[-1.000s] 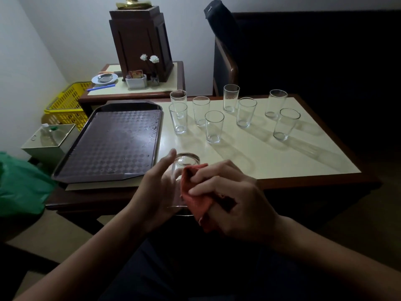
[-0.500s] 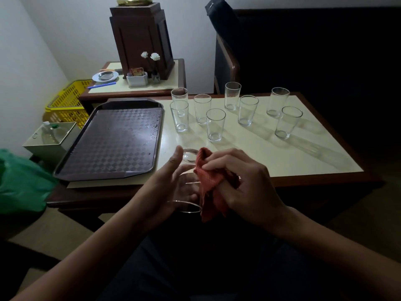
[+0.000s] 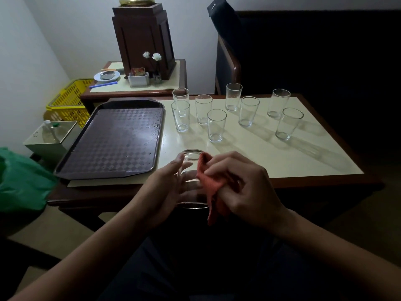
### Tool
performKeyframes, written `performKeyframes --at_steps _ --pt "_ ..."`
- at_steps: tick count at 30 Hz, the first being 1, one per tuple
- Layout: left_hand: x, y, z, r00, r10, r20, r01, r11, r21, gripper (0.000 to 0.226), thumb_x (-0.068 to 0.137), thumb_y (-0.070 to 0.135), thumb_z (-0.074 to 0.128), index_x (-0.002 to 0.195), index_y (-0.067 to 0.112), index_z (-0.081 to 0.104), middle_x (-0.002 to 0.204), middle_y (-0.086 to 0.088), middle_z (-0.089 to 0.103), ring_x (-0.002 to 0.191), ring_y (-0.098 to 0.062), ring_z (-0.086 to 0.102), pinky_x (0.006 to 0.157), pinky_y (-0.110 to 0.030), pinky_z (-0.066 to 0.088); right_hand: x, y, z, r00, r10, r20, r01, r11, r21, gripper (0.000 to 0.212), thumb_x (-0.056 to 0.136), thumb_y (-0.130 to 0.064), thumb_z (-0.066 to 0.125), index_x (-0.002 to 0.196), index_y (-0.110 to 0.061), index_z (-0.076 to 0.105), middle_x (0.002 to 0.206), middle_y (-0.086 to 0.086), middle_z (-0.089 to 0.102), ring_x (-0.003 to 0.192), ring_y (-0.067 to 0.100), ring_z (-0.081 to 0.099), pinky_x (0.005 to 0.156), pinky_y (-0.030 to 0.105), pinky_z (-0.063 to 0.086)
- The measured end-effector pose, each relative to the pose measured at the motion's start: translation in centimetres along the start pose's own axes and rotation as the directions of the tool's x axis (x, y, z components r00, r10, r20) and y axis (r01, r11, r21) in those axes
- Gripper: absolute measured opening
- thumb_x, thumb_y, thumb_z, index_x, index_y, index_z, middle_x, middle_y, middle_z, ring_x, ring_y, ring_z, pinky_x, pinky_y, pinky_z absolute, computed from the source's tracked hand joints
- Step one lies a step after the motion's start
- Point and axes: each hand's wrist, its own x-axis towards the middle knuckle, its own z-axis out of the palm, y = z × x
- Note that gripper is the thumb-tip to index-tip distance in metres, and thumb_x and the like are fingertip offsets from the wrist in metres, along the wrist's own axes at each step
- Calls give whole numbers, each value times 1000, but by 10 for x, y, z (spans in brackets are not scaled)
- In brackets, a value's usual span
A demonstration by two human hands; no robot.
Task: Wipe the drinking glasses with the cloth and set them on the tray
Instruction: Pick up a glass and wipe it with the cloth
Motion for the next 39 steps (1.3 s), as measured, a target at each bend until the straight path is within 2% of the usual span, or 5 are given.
performKeyframes --at_steps 14,19,25,30,39 --pt "-6 5 0 998 41 -43 -36 994 108 49 101 55 51 133 20 59 124 -4 75 118 -27 70 110 -53 47 -5 -11 5 988 -134 82 131 991 39 11 90 -16 77 94 -7 82 105 1 74 103 17 72 86 31 58" --pt "-11 8 5 995 75 -67 -65 988 139 68 76 51 70 134 16 63 129 -15 56 99 -23 70 89 -36 58 5 7 -1 998 55 -40 -55 998 17 13 89 0 79 98 -10 80 107 -2 74 105 16 73 81 41 61" --pt "-7 9 2 997 51 -59 -44 992 116 37 101 55 45 126 29 57 99 5 80 103 -28 69 100 -56 52 -4 -12 8 990 -129 49 128 991 25 12 91 -17 78 92 -6 81 104 1 73 102 18 72 85 34 59" --pt "-10 10 7 995 90 -48 -81 982 172 61 84 50 71 133 15 61 120 -14 56 74 -16 71 67 -36 60 6 2 -2 998 35 -43 -34 998 45 11 90 1 79 97 -8 79 107 -1 74 104 15 73 78 39 61" --pt "-8 7 -4 999 -48 -7 49 995 87 65 93 48 58 140 4 54 106 -14 63 82 -23 64 75 -40 52 3 -4 3 997 -39 66 38 999 23 31 82 15 69 100 -8 80 111 0 74 113 17 70 84 42 60"
